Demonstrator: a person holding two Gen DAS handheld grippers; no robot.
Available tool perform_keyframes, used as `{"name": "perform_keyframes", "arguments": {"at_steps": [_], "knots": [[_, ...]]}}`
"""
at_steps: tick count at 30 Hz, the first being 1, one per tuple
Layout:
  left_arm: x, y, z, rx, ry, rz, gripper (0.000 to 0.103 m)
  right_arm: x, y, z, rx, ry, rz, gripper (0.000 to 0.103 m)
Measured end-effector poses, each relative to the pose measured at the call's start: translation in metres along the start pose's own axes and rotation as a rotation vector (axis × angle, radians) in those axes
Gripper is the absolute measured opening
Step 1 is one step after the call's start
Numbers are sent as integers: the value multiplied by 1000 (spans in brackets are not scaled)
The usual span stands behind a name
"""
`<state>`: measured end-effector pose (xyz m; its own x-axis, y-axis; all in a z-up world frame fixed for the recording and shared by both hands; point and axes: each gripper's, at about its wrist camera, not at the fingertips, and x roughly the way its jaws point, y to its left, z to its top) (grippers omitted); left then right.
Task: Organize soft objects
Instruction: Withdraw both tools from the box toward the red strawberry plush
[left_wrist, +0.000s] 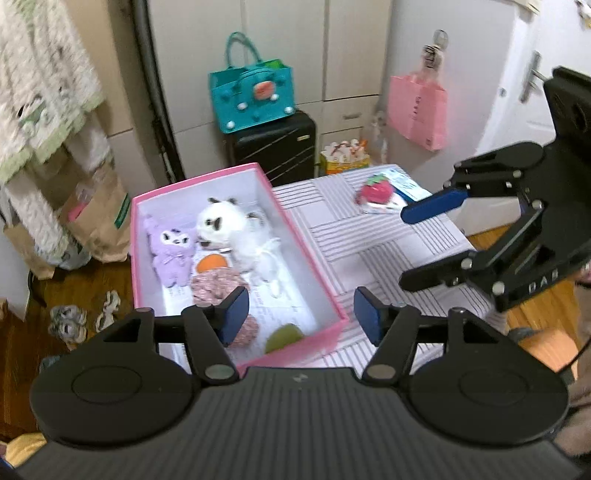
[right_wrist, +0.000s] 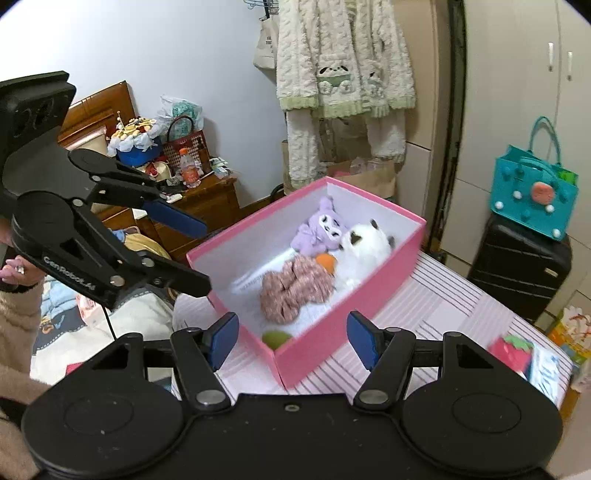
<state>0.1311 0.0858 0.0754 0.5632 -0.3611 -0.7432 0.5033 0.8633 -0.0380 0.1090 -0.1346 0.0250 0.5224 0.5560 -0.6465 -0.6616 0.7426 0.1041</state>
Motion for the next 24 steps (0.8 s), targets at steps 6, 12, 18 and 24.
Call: {"name": "perform_keyframes", "arguments": {"at_steps": [6, 12, 18, 24], "knots": [[-4, -45, -13, 91, 8, -30, 67, -30, -5, -37, 12, -6, -43, 70], [4, -84, -20, 159, 35, -88, 71, -48, -19, -73, 57, -10, -73, 70], [24, -121, -20, 227, 63, -149, 73, -54, -37, -105, 102, -21, -106, 70], [55, -145, -13, 252, 76, -219, 74, -58, -61, -132, 111, -68, -175, 70]]}}
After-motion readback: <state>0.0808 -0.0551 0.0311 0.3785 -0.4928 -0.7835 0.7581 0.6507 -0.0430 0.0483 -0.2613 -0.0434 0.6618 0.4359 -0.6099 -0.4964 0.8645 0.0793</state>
